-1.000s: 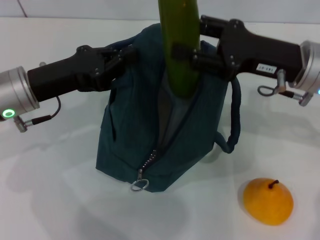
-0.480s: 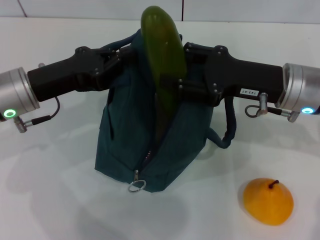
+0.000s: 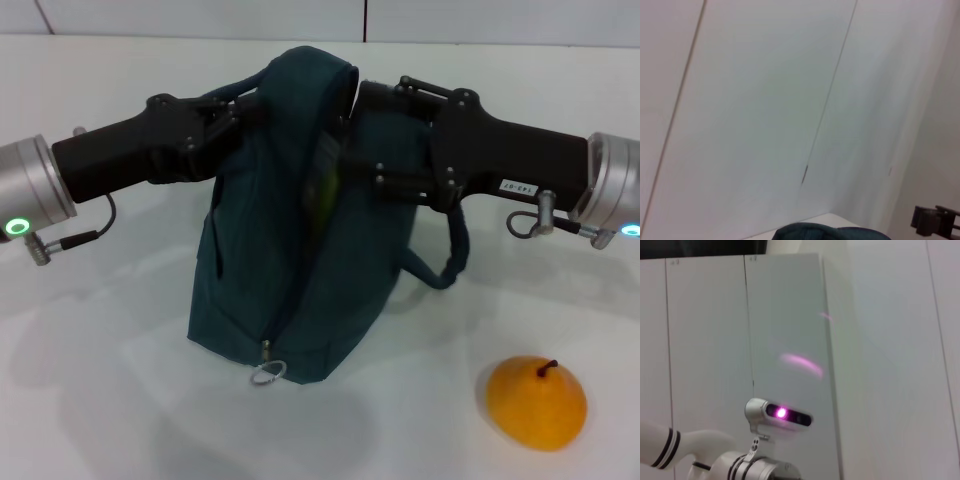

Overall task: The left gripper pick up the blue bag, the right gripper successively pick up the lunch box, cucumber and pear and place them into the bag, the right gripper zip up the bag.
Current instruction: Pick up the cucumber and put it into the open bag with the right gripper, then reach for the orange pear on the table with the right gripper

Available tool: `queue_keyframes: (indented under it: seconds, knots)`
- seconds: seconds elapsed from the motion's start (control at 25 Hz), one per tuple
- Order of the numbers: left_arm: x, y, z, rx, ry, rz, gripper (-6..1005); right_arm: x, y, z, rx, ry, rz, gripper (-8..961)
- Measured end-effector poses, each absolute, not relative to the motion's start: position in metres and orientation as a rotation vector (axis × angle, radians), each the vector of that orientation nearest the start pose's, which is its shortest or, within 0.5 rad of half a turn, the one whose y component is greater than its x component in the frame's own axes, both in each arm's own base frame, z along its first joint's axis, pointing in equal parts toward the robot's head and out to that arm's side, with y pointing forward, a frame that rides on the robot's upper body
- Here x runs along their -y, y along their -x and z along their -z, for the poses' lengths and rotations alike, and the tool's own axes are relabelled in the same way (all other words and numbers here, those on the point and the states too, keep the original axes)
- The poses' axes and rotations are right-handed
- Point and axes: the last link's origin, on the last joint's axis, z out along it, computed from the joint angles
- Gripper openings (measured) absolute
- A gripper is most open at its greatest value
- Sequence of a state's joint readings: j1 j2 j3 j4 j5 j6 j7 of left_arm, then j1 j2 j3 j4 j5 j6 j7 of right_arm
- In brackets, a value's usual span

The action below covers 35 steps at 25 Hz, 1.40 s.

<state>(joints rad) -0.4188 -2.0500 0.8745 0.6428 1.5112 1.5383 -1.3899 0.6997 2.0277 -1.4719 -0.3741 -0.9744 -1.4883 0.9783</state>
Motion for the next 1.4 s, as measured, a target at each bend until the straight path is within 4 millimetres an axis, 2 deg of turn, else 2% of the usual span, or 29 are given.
queue_keyframes:
  seconds: [0.2, 0.36, 0.44, 0.6, 0.64, 0.68, 0.72, 0.76, 0.96, 1.12, 1.4]
  knots:
    - [-0.328, 0.255, -0.027, 0.664, 2.464, 1.091, 35, -0.347, -0.160, 0.033, -0.111, 2.649, -1.275, 759]
    - [-0.328, 0.255, -0.027, 0.666, 2.463, 1.089, 35, -0.338, -0.178, 0.007, -0.043, 2.601, -1.266, 781]
    - [-0.327, 0.256, -0.028, 0.668, 2.461, 1.087, 35, -0.327, -0.191, -0.004, 0.027, 2.651, -1.208, 770]
    - [-0.327, 0.257, -0.029, 0.671, 2.461, 1.085, 35, -0.291, -0.223, -0.028, 0.191, 2.810, -1.126, 757]
    - [-0.327, 0.257, -0.029, 0.673, 2.461, 1.086, 35, -0.285, -0.228, -0.032, 0.195, 2.821, -1.129, 754]
    - [-0.328, 0.256, -0.029, 0.672, 2.462, 1.087, 35, -0.273, -0.244, -0.043, 0.173, 2.809, -1.129, 751]
    - [-0.329, 0.255, -0.029, 0.672, 2.464, 1.088, 35, -0.273, -0.244, -0.043, 0.173, 2.809, -1.129, 748]
    - [-0.329, 0.254, -0.029, 0.674, 2.467, 1.089, 35, -0.266, -0.253, -0.046, 0.146, 2.791, -1.119, 745]
    - [-0.330, 0.253, -0.028, 0.689, 2.480, 1.085, 35, -0.247, -0.286, -0.045, 0.022, 2.736, -1.015, 719]
    - [-0.330, 0.250, -0.025, 0.686, 2.488, 1.087, 35, -0.242, -0.294, -0.032, -0.031, 2.748, -0.981, 657]
    - [-0.330, 0.249, -0.022, 0.682, 2.500, 1.081, 35, -0.241, -0.298, -0.016, -0.083, 2.829, -0.906, 658]
